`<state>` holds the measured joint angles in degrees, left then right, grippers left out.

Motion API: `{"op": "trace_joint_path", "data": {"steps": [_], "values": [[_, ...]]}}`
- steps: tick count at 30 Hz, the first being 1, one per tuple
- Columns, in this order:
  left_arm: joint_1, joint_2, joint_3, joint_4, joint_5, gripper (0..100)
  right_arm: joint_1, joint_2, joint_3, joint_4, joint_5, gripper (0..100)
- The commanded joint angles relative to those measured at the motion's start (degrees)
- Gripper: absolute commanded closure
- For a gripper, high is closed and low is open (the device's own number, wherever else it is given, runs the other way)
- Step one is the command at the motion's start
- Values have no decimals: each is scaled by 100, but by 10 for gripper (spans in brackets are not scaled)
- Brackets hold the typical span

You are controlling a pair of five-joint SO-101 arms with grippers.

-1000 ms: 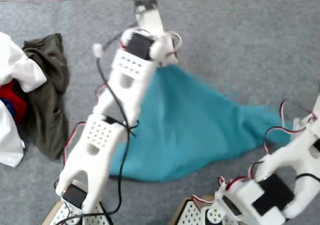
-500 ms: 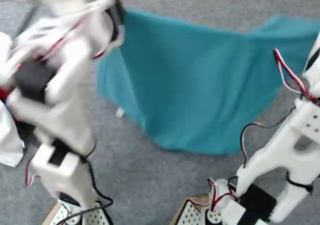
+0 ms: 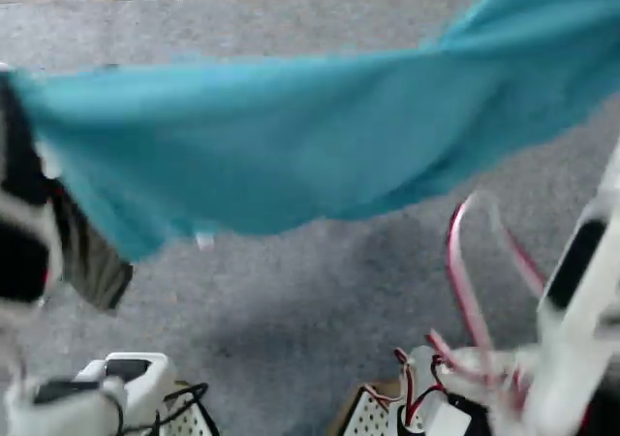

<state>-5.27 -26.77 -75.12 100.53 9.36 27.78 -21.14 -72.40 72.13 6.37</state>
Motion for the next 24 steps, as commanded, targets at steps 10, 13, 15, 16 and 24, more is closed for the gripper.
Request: {"op": "trace_joint_path", "data": {"steps": [10, 13, 15, 16, 24], "values": [[-110, -2295, 3591, -26, -141, 971, -123, 92, -321, 413, 774, 984], [-101, -2145, 4593, -343, -132, 971, -571, 286, 857, 387, 826, 984], [-101, -1987, 5578, -993, -132, 971, -897, 514, 1719, 334, 1029, 984], [-110, -1890, 6141, -1424, -132, 971, -1055, 637, 2132, 237, 1055, 984], [-295, -536, 9886, -7235, 88, 971, -1565, 2229, 4857, -2699, 1046, 984]]}}
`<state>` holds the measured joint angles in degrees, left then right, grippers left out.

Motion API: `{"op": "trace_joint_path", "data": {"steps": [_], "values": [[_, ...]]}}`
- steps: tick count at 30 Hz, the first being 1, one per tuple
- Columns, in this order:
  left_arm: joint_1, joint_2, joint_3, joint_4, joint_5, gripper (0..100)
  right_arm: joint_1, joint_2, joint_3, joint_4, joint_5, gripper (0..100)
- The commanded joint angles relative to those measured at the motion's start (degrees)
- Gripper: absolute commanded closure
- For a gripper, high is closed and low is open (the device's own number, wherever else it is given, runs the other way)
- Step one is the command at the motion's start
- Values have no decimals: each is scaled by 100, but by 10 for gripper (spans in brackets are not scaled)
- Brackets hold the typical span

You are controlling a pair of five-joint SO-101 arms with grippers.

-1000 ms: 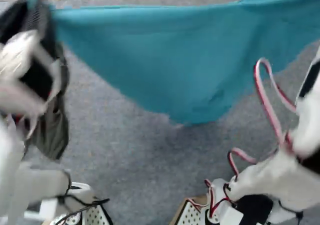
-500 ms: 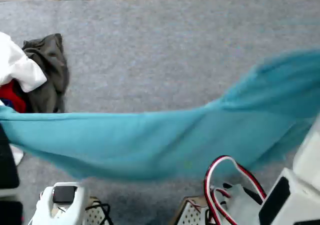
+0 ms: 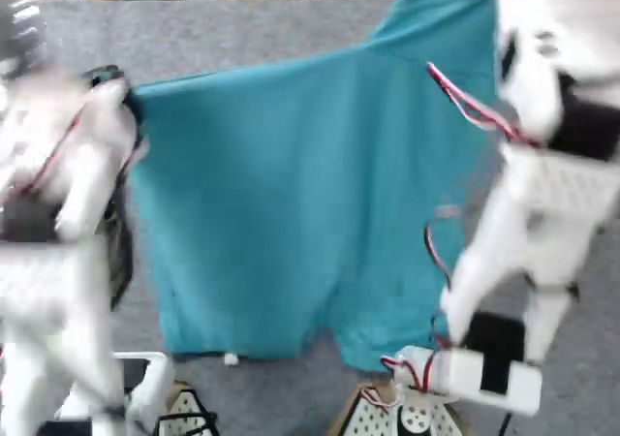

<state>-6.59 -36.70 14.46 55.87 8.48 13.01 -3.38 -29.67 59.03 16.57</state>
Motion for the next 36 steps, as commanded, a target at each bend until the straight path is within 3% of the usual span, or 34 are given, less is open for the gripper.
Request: {"op": "trace_joint_path", "data": {"steps": [1, 3, 5, 11, 16, 23, 27, 32, 36], "values": [[-207, 765, 1007, -3490, 290, 971, -114, 690, 655, -1785, 26, 984], [-277, 1477, 813, -4510, 387, 971, -149, 1121, 567, -2242, 26, 984], [-286, 2180, 215, -4703, 369, 971, -246, 1508, 163, -2435, 26, 984], [-286, 3754, -2229, -3525, 404, 971, -413, 2615, -1763, -2347, 26, 985], [-277, 4264, -3248, -2048, 378, 971, -536, 3354, -3099, -941, 26, 985], [-330, 4264, -3160, 167, 352, 971, -527, 3679, -4356, 2330, 88, 984], [-277, 4308, -2941, 1248, 167, 971, -545, 3697, -4479, 3789, 598, 984], [-57, 4273, -1552, 1371, -492, 971, -510, 3635, -3934, 4220, 668, 984], [-57, 4255, -426, 985, -536, 971, -677, 3116, -2791, 4220, 1064, 984]]}}
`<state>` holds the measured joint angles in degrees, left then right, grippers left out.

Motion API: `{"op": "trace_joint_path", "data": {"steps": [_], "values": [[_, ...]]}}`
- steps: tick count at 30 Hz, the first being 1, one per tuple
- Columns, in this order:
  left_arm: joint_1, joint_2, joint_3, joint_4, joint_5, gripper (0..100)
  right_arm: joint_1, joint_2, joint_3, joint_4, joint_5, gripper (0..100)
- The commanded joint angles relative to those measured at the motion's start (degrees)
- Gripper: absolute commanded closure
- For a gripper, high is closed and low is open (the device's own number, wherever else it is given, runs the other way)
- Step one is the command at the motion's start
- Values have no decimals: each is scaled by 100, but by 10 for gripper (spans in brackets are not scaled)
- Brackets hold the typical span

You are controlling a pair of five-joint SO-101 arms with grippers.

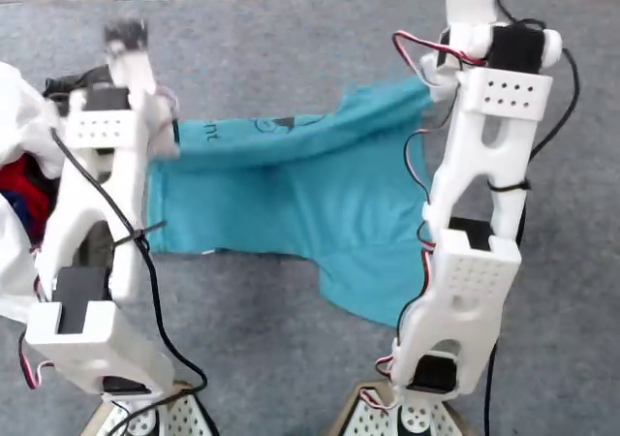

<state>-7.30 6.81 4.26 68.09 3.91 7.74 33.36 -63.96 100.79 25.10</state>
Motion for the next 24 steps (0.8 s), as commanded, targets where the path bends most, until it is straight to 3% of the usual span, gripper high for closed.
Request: {"op": "trace_joint_path", "data": {"steps": [1, 4, 8, 11, 15, 19, 24], "values": [[-31, -97, 787, -316, -79, 971, -211, -769, 1033, 44, 308, 984], [-136, -273, 1174, -352, -88, 971, -308, -1429, 2185, -70, 457, 984], [48, -862, 1859, -369, -607, 971, -62, -2229, 3890, -738, 422, 984], [198, -1336, 2703, -923, -941, 972, 44, -2905, 5235, -1204, 589, 984], [-101, -1679, 3424, -1451, -1046, 972, -79, -4224, 7266, -1916, 1178, 984], [-259, -1723, 3556, -1451, -1204, 972, 26, -5429, 9103, -2769, 1354, 984], [-321, -1732, 3556, -1451, -1732, 972, 563, -6141, 10387, -3086, 1371, 984]]}}
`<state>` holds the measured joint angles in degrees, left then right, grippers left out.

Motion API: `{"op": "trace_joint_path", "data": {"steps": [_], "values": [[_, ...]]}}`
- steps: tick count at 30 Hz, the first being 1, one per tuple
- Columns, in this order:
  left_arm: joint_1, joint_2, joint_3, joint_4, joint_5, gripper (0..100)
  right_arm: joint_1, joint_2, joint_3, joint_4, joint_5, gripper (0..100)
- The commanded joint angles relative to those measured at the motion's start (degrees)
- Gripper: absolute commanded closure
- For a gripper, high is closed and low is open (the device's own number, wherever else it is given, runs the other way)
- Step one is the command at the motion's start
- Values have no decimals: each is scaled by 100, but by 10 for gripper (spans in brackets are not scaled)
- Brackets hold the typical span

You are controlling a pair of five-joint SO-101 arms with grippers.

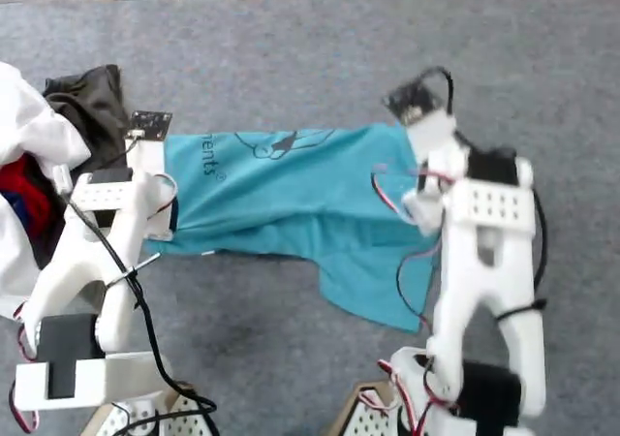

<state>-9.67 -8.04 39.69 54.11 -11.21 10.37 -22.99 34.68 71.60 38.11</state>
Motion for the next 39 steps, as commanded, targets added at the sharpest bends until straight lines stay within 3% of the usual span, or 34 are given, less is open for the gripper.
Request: {"op": "trace_joint_path", "data": {"steps": [1, 9, 26, 39], "values": [[-119, -246, 13, -53, -255, 972, 369, -637, 681, -167, 123, 984], [-224, -246, -435, 360, -255, 972, 554, -1727, 1420, -185, 273, 984], [286, -237, -31, 422, -220, 971, 844, -1815, 2422, -756, 422, 984], [-198, -193, -48, 396, -255, 971, 1020, -1833, 2607, -651, 747, 984]]}}
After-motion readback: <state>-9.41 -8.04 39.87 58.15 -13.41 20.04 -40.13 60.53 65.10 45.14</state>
